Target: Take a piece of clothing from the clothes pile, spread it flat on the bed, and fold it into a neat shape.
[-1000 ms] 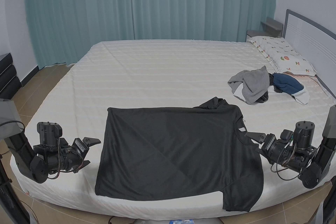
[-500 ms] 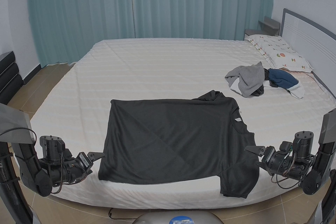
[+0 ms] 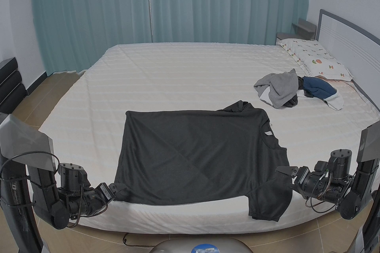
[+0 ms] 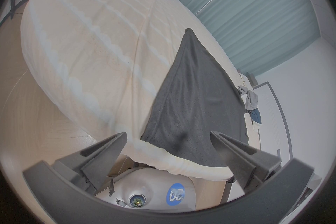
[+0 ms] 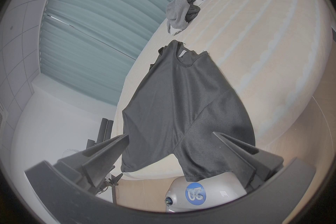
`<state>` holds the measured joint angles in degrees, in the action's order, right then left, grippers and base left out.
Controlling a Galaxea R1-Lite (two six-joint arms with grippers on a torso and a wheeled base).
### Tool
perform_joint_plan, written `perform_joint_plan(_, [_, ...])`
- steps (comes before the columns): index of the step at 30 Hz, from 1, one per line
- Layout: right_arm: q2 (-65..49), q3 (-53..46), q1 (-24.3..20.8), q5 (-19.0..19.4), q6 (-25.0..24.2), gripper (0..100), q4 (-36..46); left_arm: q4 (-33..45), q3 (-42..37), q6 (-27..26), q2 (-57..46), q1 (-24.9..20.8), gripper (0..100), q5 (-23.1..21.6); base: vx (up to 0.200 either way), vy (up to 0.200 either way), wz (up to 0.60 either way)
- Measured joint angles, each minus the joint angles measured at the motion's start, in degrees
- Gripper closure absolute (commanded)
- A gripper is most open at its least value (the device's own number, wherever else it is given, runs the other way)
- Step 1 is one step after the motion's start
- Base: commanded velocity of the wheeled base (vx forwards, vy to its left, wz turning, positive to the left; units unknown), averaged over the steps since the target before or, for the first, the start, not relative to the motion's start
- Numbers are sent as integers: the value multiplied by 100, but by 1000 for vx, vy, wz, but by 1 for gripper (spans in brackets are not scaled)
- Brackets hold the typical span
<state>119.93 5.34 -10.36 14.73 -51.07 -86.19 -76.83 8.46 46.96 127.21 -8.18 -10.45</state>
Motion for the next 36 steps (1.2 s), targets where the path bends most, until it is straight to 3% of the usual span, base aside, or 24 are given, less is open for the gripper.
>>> perform_joint_plan(4, [11,17,0,-4,0,0,-4,0,46,1,35,-72,0,0,0,0,0])
perform_joint_plan(5, [16,20,0,-4,0,0,-2,-2,71,4,44,-83,100,0,0,0,0])
perform_joint_plan(16, [173,78,160,7,73,0,7,2,44,-45,107,-77,100,52,0,0,0])
perform_joint_plan(23, [313,69,238,24,334,0,60,13,-243,-653,57,59,100,90,0,0,0])
perform_joint_plan(36, [601,-50,273,18,640,0,73,9,-551,-1152,-4,110,100,312,0,0,0])
